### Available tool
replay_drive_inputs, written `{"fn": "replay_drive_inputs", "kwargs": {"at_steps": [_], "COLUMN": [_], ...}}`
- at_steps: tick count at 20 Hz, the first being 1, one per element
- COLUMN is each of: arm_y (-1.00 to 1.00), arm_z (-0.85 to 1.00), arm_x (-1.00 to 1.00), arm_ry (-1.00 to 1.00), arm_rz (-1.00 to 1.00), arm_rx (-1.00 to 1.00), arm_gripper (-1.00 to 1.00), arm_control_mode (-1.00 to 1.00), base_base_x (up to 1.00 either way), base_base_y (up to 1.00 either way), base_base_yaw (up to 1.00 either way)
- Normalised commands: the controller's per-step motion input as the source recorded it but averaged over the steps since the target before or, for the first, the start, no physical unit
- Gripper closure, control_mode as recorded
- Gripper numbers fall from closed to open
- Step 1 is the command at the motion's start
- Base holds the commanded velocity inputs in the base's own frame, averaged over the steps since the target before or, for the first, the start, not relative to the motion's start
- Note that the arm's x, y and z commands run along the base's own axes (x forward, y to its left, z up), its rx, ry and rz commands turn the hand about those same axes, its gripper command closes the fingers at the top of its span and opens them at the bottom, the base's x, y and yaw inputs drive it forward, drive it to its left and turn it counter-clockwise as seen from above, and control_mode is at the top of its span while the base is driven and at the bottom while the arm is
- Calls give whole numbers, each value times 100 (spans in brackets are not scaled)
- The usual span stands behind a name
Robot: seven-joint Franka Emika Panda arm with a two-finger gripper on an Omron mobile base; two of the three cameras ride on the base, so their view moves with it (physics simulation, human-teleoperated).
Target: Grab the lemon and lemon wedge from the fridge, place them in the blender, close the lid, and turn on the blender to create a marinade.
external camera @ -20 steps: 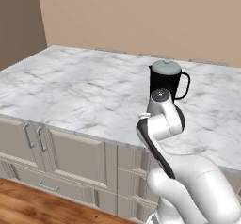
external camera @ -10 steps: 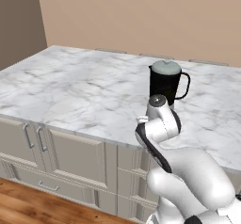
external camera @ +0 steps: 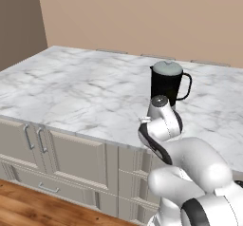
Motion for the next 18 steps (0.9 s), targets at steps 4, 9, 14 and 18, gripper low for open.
{"fn": "replay_drive_inputs", "kwargs": {"at_steps": [4,9,14,18], "arm_y": [-3,0,0,0], "arm_z": [-15,-13,-11,-11], "arm_x": [23,27,24,24], "arm_ry": [1,1,0,0], "arm_rz": [0,0,0,0], "arm_rx": [0,0,0,0], "arm_gripper": [100,100,100,100], "arm_control_mode": [-100,-100,-100,-100], "base_base_x": [0,0,0,0], "base_base_y": [0,0,0,0], "base_base_yaw": [0,0,0,0]}}
